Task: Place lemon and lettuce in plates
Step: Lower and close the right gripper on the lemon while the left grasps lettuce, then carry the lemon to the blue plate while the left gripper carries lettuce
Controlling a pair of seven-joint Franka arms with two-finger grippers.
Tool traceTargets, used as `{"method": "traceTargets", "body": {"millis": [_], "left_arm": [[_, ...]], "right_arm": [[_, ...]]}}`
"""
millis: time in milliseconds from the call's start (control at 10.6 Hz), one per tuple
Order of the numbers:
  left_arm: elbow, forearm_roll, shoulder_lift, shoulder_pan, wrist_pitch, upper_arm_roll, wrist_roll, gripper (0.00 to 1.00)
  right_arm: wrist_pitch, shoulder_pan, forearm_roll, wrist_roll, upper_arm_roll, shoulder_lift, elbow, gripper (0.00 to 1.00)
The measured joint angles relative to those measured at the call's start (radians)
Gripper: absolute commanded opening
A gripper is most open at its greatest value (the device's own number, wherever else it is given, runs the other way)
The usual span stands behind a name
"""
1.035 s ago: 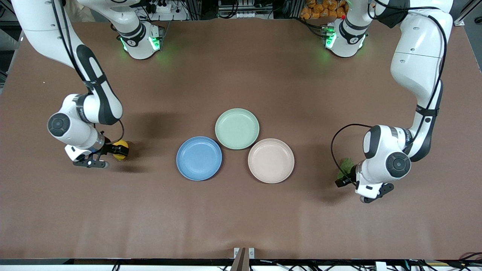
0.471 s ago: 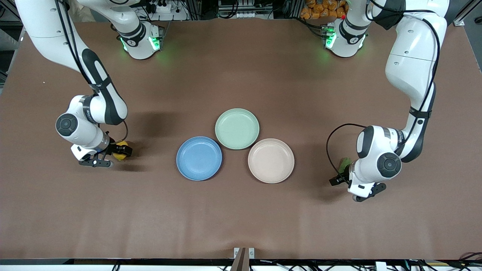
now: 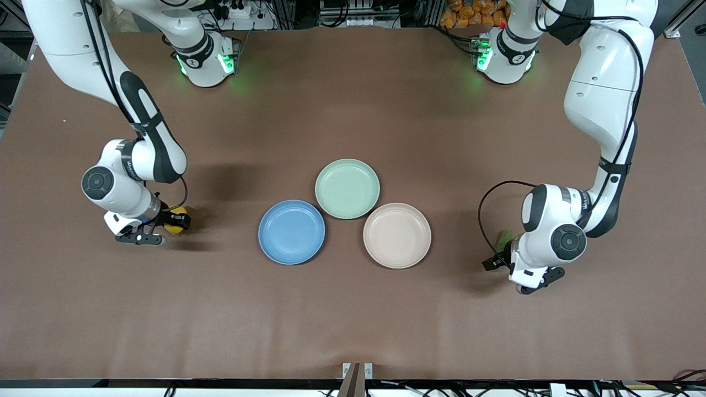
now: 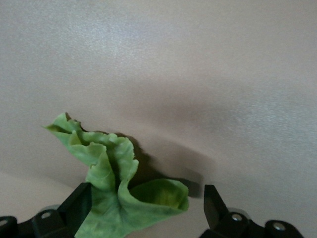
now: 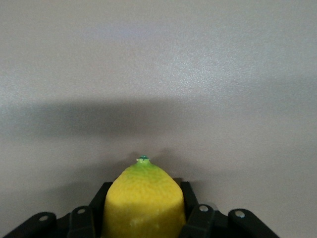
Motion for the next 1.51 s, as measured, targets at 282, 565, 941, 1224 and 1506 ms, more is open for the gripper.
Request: {"method": "traceTargets", "body": {"millis": [282,565,941,1224,1506], "left_arm": [[0.000,0.001,-0.001,0.008,0.005,0.002,-0.002,0.00],[0.006,0.001,-0.015,0.016,0.008,0.002,-0.049,0.00],[0.010,-0.001,-0.041,0.020,0.009,0.003,-0.065,0.00],[0.017,-0.059,-0.057,0.040,0.009,0.001,-0.071,0.00],[0.027,-0.094,-0.078,0.043,0.009,-0.033,-0.071,0.00]], "right_arm": [[-0.089,0.001,0.000,0.000,0.000,-0.001,0.030,0.17],[-0.204,0.005,0.000,0.000,0.001,-0.017,0.096,0.12],[-0.316,0.033,0.005,0.009,0.003,-0.022,0.192,0.12],[-0.333,0.122,0.011,0.122,0.006,-0.019,0.257,0.12],[-0.333,0.220,0.016,0.227,0.011,0.003,0.305,0.12]]}}
